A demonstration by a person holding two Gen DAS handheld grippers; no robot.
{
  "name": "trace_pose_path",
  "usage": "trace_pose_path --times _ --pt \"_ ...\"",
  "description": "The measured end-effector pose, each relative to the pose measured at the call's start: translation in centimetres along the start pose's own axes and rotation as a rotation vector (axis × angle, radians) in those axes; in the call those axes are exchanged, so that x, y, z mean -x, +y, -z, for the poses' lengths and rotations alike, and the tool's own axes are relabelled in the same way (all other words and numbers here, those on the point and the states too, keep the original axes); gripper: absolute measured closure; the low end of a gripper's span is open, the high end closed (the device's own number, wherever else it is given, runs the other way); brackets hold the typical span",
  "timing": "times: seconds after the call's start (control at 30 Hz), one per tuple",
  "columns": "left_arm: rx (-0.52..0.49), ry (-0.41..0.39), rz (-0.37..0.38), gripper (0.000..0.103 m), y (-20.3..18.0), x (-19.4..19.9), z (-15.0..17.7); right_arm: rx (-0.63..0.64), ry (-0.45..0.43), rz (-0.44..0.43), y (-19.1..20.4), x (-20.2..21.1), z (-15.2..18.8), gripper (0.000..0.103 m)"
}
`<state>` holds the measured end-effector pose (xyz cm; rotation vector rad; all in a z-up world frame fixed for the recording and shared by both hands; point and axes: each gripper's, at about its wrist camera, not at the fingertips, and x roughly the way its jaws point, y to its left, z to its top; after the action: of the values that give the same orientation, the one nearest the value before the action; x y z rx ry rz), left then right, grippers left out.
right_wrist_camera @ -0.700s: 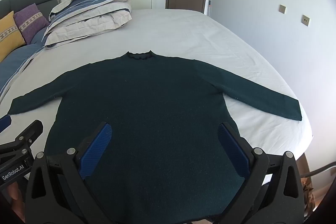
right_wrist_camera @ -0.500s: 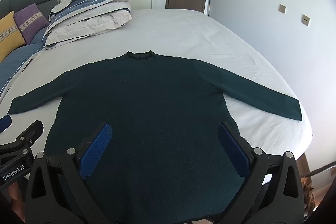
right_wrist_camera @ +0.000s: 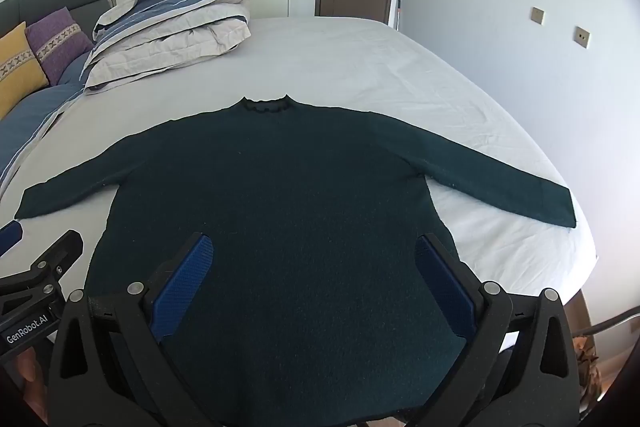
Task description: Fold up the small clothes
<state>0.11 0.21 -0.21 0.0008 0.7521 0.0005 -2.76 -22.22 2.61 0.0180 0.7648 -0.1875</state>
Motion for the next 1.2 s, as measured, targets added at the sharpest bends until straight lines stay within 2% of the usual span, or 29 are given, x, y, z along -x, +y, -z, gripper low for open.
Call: trace_pose_path --times 1.2 --pt "0.006 0.006 -0.001 0.000 0.79 -0.11 0.42 -0.001 0.006 0.000 0.53 -0.15 0.66 0.000"
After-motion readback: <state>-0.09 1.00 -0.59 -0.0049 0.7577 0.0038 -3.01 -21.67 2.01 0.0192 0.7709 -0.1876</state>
